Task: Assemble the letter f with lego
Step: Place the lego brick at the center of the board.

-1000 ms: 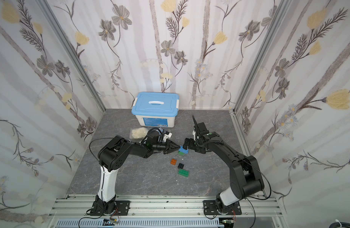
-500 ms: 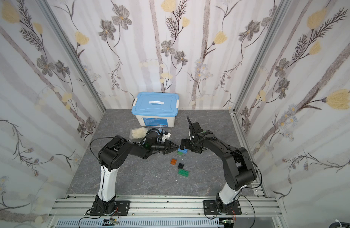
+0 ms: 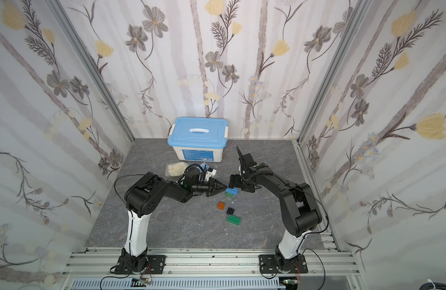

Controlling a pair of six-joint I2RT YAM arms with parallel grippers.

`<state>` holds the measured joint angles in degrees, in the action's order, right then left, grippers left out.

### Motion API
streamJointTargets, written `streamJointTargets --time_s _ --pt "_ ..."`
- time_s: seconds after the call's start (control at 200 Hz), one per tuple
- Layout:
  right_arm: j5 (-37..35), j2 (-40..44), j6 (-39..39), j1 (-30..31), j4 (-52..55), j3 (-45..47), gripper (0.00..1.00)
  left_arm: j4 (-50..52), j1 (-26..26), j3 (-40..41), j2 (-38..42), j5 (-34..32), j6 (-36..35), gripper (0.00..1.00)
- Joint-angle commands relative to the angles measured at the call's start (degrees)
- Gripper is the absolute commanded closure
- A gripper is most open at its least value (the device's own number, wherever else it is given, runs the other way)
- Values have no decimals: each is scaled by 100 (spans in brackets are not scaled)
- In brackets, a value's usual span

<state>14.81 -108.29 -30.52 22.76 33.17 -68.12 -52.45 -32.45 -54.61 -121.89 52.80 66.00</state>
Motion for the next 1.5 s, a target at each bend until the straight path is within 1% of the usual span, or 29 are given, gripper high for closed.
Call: streamJointTargets --time_s 0.0,0.125,0.53,0.699,0.824,0.914,1.059,1.114,1.279,1.414,1.494 --pt "-17 -68 16 0 -171 -79 15 -150 21 27 -28 103 64 76" --pt "-33 -105 46 8 -155 -105 21 -193 45 62 -52 113 62 76" --pt "48 -255 67 44 -137 -219 22 -222 67 71 -81 124 89 76" --pt "59 -302 72 90 -167 -193 27 -206 64 59 -98 117 80 76" --pt "29 -323 66 105 -156 -176 29 -209 69 60 -116 117 80 76" --pt "22 -333 68 106 -164 -184 32 -202 72 64 -116 109 71 76" --pt "-1 -351 74 145 -119 -237 35 -205 72 73 -104 115 62 71" --pt "-13 -357 74 146 -92 -268 35 -175 78 73 -107 108 55 68" --pt "-31 -381 94 156 -48 -334 36 -171 89 84 -92 99 47 63" --pt "-31 -374 114 162 -9 -393 36 -125 103 73 -74 99 12 57" --pt "-38 -347 126 165 35 -451 36 -44 116 82 -17 91 -61 52"
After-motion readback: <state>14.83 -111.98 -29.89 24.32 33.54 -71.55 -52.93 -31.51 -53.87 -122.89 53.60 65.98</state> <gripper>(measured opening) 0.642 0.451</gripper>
